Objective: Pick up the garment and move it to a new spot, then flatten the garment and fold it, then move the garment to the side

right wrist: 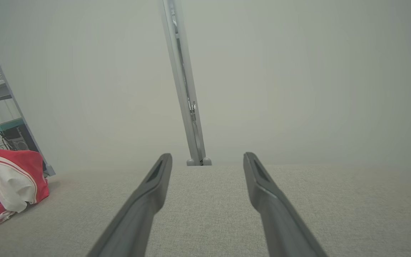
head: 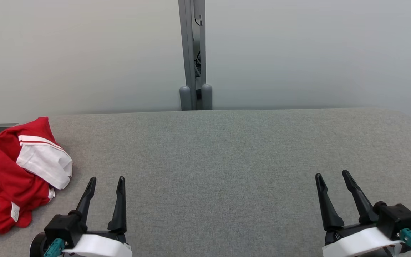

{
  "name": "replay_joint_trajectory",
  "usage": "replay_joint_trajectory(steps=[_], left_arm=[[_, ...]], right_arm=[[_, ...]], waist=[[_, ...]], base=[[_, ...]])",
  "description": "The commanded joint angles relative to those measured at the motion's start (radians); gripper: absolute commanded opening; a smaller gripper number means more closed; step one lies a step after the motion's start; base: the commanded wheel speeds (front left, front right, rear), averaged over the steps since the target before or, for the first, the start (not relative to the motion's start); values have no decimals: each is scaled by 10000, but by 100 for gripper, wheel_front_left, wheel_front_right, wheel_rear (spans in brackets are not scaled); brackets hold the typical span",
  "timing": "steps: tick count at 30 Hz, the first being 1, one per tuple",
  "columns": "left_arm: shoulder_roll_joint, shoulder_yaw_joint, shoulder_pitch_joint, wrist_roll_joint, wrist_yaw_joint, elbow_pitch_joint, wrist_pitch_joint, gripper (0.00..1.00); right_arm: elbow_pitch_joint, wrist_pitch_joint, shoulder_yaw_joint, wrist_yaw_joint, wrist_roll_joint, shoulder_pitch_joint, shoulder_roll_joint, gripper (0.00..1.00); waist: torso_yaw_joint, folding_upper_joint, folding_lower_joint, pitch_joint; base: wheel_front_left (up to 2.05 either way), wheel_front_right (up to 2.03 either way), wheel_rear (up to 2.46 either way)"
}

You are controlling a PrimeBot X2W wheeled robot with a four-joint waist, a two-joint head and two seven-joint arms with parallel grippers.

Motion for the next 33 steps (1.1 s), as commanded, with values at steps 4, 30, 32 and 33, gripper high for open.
replay_joint_trajectory(steps=[4, 30, 32, 33], left_arm=[[60, 27, 211, 442, 71, 60, -144, 100], [65, 36, 214, 956, 6, 183, -260, 100], [66, 14, 149, 985, 16, 223, -260, 100], [65, 13, 145, 997, 32, 243, -260, 100]], right_arm=[[-2, -227, 138, 17, -535, 158, -95, 100], [104, -385, 352, 17, -806, 313, -103, 100], [98, -385, 398, 17, -750, 315, -98, 100], [94, -386, 427, 17, -729, 317, -97, 100]], waist=[[4, 0, 0, -73], [179, 0, 0, -84], [309, 0, 0, -79], [383, 0, 0, -77]], base=[[0, 0, 0], [0, 0, 0], [0, 0, 0], [0, 0, 0]])
